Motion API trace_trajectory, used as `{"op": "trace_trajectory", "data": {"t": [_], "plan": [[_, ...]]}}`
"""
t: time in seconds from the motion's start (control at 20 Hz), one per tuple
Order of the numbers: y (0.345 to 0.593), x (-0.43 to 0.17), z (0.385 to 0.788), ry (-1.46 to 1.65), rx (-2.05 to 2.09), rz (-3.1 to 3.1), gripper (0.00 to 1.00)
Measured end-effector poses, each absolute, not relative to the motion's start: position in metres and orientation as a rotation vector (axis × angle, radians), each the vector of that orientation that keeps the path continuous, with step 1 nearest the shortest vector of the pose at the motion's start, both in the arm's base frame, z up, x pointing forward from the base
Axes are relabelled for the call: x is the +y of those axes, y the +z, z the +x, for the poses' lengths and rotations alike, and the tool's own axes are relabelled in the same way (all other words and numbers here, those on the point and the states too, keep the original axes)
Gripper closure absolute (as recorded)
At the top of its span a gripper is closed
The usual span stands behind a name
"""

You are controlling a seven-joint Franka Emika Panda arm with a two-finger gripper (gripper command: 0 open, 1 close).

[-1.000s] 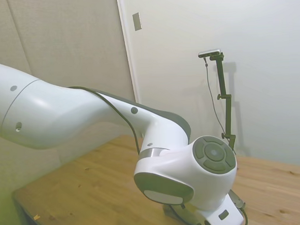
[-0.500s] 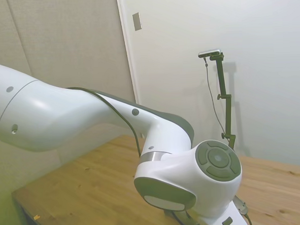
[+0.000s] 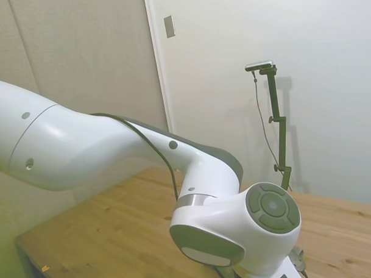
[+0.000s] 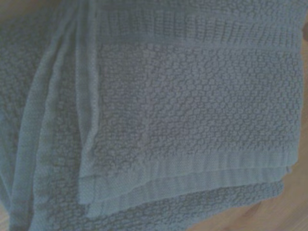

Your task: Unfold the towel

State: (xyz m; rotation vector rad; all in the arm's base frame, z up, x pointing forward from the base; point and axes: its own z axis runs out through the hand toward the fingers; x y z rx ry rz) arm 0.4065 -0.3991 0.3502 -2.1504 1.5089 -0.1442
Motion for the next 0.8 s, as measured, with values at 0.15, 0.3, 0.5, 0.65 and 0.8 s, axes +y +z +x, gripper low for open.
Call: {"op": "trace_trajectory", "data": {"t": [0.15,0.3,0.5,0.65,0.8], "plan": [[0.356,-0.400,0.409,-0.160,1.503,-2.155,1.00],[0.371,-0.400,0.417,-0.194,1.488,-2.162,1.00],[0.397,-0.383,0.433,-0.231,1.454,-2.168,1.00],[0.424,-0.358,0.448,-0.257,1.399,-2.188,1.00],[0.450,-0.331,0.457,-0.273,1.342,-2.216,1.00]]}}
